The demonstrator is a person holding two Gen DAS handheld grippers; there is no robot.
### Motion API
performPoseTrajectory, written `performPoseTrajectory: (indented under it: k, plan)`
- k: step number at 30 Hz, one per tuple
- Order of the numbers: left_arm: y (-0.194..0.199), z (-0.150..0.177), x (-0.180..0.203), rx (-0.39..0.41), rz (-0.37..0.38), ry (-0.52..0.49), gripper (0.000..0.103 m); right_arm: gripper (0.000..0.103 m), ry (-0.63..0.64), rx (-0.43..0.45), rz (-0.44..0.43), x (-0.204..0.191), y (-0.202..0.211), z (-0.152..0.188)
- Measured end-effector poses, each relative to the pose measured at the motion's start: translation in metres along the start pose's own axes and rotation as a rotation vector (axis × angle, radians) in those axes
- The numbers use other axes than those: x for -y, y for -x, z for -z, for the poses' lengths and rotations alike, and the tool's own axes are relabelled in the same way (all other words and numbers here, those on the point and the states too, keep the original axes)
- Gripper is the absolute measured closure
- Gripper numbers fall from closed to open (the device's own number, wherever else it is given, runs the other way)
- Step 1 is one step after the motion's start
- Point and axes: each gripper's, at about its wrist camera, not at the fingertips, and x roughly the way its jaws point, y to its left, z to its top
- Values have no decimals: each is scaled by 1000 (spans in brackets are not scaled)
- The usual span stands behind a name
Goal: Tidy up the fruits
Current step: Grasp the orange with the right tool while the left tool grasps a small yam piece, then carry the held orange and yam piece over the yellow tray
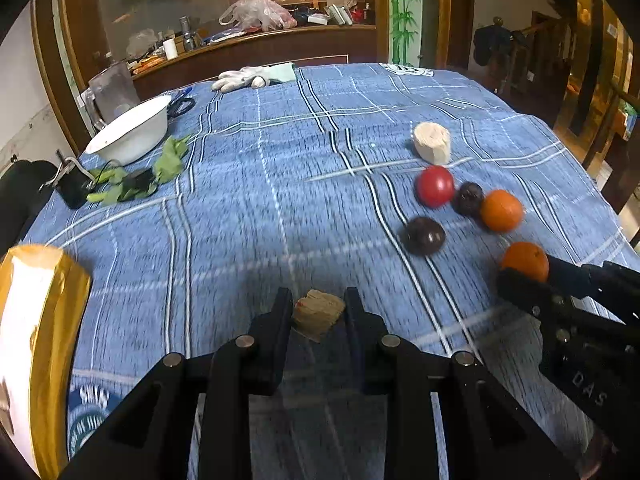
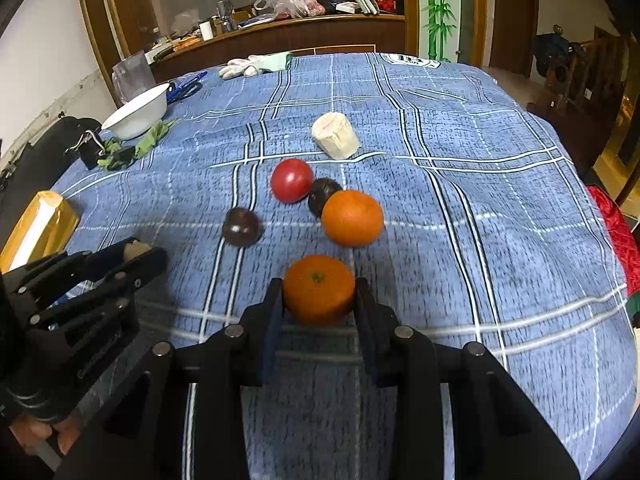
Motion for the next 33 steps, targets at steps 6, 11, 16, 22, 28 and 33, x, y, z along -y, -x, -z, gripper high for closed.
performPoseTrajectory:
  k: [6, 11, 16, 22, 28, 33]
  plan:
    - [25, 13, -1, 31, 18, 3, 78, 67, 17, 26, 15, -7, 28, 11]
    - [47, 20, 0, 69, 23, -1, 78, 67, 35, 79, 15, -18, 58, 16]
    - [64, 26, -3, 95, 26, 5, 78, 67, 59, 122, 7, -30, 81, 18]
    - [73, 34, -9, 98, 23, 18, 78, 67, 76, 137, -8, -41, 92, 23]
    - [80, 41, -13, 104, 17, 23, 78, 67, 96, 150, -26, -50, 102, 30]
    - [88, 46, -16, 111, 14, 28, 78, 67, 110, 154, -40, -56, 106, 33]
